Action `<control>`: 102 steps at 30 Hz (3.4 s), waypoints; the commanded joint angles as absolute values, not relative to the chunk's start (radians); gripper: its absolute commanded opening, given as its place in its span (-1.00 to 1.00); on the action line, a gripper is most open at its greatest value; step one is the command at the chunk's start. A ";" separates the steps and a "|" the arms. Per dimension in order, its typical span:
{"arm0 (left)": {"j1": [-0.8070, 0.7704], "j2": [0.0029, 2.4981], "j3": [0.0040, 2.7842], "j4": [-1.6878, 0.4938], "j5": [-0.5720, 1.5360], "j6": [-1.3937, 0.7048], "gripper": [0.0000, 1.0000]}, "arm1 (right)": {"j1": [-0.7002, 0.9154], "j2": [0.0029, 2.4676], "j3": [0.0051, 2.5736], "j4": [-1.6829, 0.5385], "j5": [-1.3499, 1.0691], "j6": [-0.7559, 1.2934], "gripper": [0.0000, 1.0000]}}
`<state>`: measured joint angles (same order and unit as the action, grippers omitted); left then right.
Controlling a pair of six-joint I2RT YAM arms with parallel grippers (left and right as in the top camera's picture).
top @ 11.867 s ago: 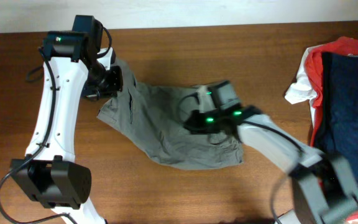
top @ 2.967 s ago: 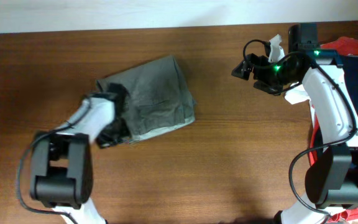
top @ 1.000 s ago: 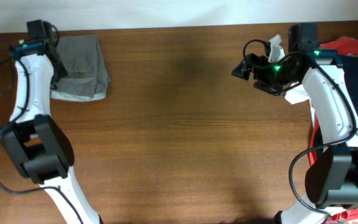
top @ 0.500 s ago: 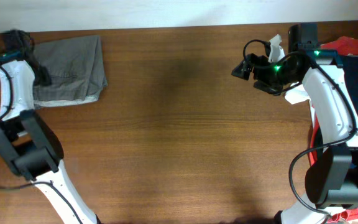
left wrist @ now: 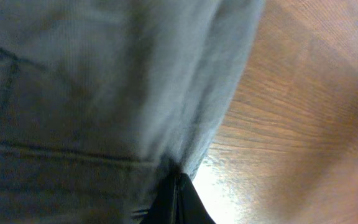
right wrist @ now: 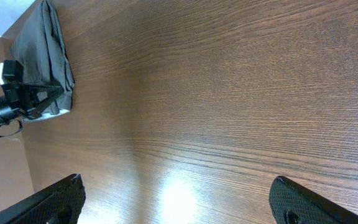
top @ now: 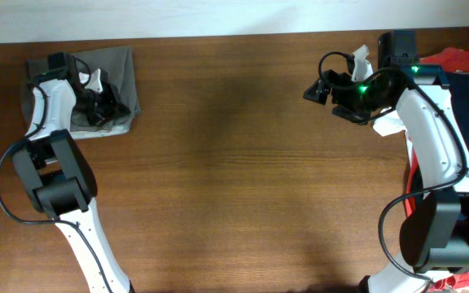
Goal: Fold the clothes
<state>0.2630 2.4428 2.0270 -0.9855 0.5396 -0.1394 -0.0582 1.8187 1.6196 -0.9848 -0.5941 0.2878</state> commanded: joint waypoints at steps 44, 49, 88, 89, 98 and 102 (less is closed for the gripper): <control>0.498 2.429 2.160 -1.060 0.167 -0.167 -0.99 | -0.059 1.826 1.621 -0.984 -0.589 0.284 0.97; 0.540 2.456 2.160 -1.053 0.056 -0.172 -0.99 | -0.060 1.826 1.621 -0.984 -0.589 0.284 0.97; 0.270 2.105 2.586 -1.393 0.092 -0.231 0.99 | -0.059 1.826 1.621 -0.984 -0.589 0.284 0.97; 0.270 2.105 2.586 -1.393 0.092 -0.232 0.99 | -0.059 1.826 1.621 -0.984 -0.589 0.284 0.97; 0.270 2.105 2.586 -1.393 0.092 -0.231 0.99 | 0.034 1.682 1.621 -0.984 -0.589 0.284 0.97; 0.270 2.105 2.586 -1.393 0.092 -0.231 0.99 | 0.250 1.356 1.621 -0.979 -0.459 0.279 0.97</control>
